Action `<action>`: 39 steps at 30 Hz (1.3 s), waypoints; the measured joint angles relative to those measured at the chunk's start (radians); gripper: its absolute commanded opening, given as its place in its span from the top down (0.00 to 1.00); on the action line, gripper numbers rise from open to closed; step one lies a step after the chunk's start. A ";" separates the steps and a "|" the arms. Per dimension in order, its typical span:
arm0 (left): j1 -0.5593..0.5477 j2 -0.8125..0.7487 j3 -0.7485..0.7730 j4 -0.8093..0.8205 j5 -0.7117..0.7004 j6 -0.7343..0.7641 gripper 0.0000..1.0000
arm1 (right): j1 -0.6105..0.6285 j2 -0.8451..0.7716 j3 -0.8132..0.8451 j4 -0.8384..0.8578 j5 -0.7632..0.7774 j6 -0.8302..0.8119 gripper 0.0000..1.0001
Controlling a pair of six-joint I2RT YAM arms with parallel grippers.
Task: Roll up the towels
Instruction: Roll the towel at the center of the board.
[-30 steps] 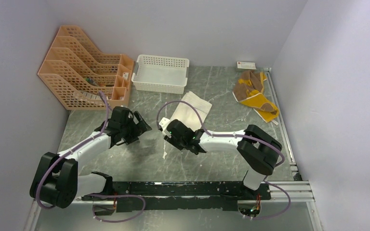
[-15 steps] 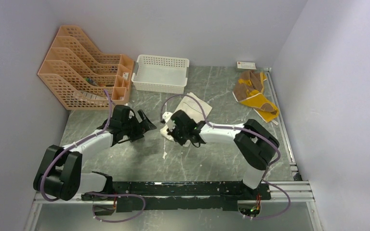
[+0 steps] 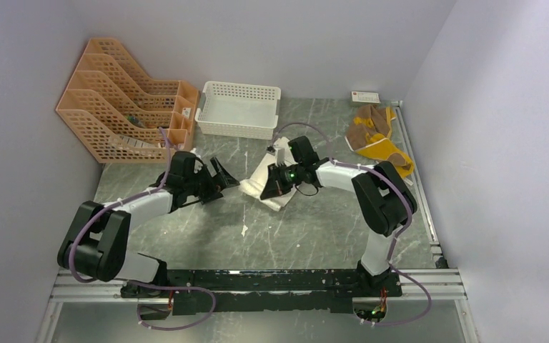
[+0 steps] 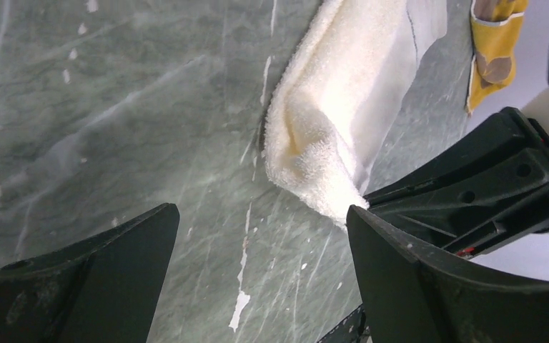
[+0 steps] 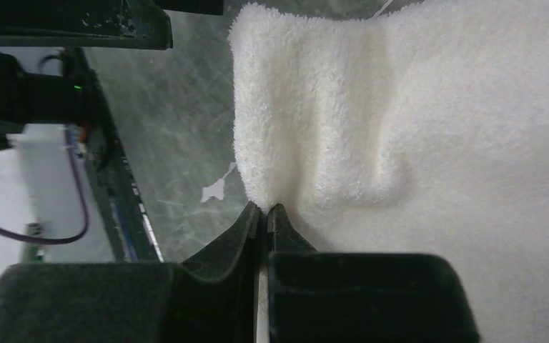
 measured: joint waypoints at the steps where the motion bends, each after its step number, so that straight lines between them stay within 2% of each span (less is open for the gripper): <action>1: -0.005 0.010 0.009 0.004 0.003 -0.001 0.00 | -0.017 0.009 0.000 0.013 -0.037 0.022 1.00; 11: -0.126 0.146 0.145 0.045 0.000 -0.008 0.06 | -0.130 0.122 0.000 0.083 -0.210 0.153 1.00; 18: -0.158 0.245 0.228 0.031 -0.012 -0.011 0.11 | -0.163 0.179 -0.010 0.136 -0.257 0.241 1.00; 22: -0.159 0.251 0.257 0.009 -0.041 0.007 0.15 | -0.189 0.192 -0.043 0.183 -0.282 0.298 1.00; 26: -0.159 0.251 0.259 -0.006 -0.058 0.024 0.19 | -0.208 0.222 -0.053 0.218 -0.300 0.341 1.00; 35: -0.159 0.164 0.137 0.039 -0.027 0.080 0.15 | -0.215 0.229 -0.043 0.201 -0.303 0.349 1.00; 39: -0.174 0.171 0.114 0.090 -0.003 0.084 0.15 | -0.216 0.234 -0.039 0.193 -0.303 0.348 1.00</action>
